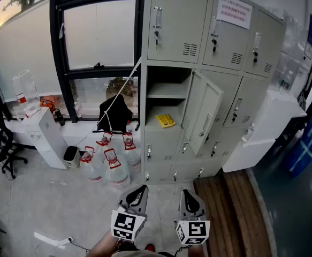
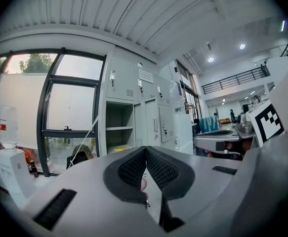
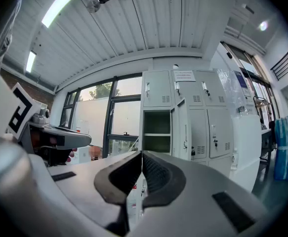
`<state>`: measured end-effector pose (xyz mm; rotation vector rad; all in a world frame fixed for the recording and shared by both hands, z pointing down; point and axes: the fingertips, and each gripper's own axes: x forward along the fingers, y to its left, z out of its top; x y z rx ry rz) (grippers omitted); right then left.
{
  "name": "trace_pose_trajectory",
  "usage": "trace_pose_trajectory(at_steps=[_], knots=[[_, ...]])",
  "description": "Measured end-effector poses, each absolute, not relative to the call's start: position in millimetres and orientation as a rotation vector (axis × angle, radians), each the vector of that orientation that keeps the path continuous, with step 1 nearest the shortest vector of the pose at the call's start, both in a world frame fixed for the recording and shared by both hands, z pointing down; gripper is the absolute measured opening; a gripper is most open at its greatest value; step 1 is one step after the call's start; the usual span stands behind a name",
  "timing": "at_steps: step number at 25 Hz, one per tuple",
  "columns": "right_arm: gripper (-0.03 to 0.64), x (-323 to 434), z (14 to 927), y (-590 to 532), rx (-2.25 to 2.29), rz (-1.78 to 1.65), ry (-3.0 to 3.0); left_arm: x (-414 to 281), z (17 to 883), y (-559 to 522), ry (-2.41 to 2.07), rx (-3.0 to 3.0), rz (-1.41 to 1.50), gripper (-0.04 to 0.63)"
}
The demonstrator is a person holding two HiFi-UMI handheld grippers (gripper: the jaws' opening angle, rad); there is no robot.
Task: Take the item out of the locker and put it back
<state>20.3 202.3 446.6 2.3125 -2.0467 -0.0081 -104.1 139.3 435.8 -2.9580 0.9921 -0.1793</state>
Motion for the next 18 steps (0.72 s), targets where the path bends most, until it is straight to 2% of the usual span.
trace_pose_trajectory(at_steps=[18], knots=[[0.021,43,464,168,2.255,0.017,-2.076,-84,447,108,1.056,-2.949,-0.202,0.023]])
